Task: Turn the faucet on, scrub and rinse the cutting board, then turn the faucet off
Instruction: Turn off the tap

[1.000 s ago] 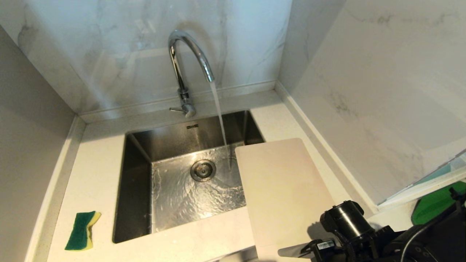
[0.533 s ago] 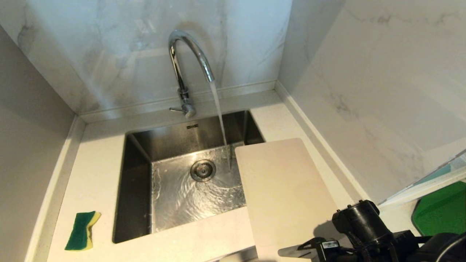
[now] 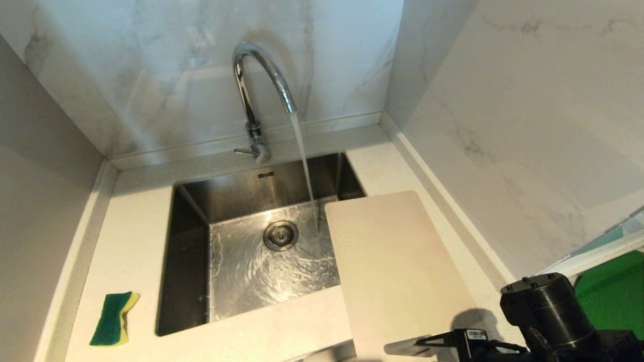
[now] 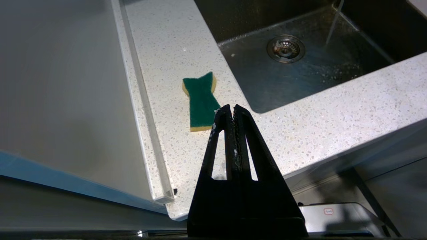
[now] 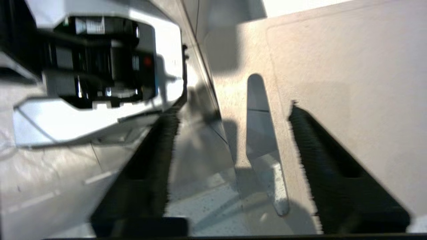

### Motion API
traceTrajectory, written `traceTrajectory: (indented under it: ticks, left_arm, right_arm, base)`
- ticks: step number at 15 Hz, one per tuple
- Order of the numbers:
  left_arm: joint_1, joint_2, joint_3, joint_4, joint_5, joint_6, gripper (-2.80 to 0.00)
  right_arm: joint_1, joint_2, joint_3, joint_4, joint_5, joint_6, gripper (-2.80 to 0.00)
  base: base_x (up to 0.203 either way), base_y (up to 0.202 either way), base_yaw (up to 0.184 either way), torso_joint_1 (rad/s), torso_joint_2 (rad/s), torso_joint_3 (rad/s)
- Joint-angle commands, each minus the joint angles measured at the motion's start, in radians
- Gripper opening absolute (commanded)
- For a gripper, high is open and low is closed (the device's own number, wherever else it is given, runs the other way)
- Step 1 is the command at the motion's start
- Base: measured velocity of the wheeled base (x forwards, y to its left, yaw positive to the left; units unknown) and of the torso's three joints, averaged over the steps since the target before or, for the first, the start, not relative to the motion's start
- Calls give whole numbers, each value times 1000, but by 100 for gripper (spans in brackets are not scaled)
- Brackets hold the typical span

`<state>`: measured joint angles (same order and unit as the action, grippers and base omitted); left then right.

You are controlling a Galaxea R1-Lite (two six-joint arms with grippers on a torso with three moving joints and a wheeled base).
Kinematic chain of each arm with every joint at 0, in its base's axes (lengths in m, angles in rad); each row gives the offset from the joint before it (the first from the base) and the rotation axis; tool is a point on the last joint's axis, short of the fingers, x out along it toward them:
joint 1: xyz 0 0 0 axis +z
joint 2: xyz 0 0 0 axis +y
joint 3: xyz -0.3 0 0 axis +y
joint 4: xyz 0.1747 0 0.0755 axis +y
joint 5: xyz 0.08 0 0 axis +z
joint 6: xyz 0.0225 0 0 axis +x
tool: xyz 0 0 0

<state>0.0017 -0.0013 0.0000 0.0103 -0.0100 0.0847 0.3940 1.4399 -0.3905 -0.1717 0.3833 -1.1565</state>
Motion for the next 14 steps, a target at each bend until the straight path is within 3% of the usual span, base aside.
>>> traceTrajectory:
  ticks: [1,4,11,14]
  left_arm:
    - [1,-2,2,-1,2,0,-280]
    - [1,-2,2,-1,5,-28,-280]
    - [0,-2,2,-1,4,-40,-280]
    - [1,-2,2,-1,5,-41,-280]
  right_arm:
    - [-3,-104,23,0,16,55,-280]
    - [-3,-182,23,1,22,178,-280]
    - [-3,-391,37,-2,14,666,-280]
    - [-7,-468,59,-5,2,821,-280]
  base:
    - [0,0,0,0,0,0]
    - [0,0,0,0,0,0]
    - [0,0,0,0,0,0]
    - [0,0,0,0,0,0]
